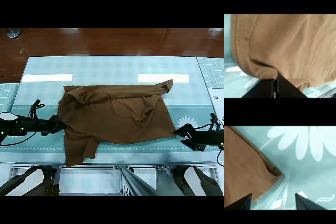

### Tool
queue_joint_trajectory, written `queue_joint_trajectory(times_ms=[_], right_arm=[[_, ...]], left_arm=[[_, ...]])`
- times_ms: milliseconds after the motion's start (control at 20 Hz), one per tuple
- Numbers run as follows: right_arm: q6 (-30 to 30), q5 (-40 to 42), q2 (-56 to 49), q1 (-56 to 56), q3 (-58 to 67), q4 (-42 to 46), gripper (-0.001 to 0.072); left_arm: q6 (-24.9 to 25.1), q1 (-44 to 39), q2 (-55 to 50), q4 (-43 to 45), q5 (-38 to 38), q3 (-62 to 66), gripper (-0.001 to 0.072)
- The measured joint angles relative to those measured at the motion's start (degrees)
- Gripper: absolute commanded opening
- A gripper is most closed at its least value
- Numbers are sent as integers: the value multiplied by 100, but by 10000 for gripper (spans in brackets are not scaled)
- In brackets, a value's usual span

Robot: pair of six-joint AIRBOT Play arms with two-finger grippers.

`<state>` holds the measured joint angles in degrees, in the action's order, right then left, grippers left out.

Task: Fold the shirts.

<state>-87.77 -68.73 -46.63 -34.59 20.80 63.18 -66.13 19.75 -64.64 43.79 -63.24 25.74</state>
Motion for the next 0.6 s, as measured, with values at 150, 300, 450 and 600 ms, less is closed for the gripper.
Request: queue_joint_trajectory(times_ms=[150,300,450,600], right_arm=[[-17,306,-354,308,-33,-264,613],[2,809,-726,796,63,-708,380],[-2,1263,-1119,1318,304,-822,25],[122,1283,-1392,1637,907,-953,23]], left_arm=[[11,-4,0,-15,-17,9,27],[15,-11,0,-28,-24,11,27],[15,-11,0,-31,-44,20,27],[13,-11,20,-59,-170,256,27]])
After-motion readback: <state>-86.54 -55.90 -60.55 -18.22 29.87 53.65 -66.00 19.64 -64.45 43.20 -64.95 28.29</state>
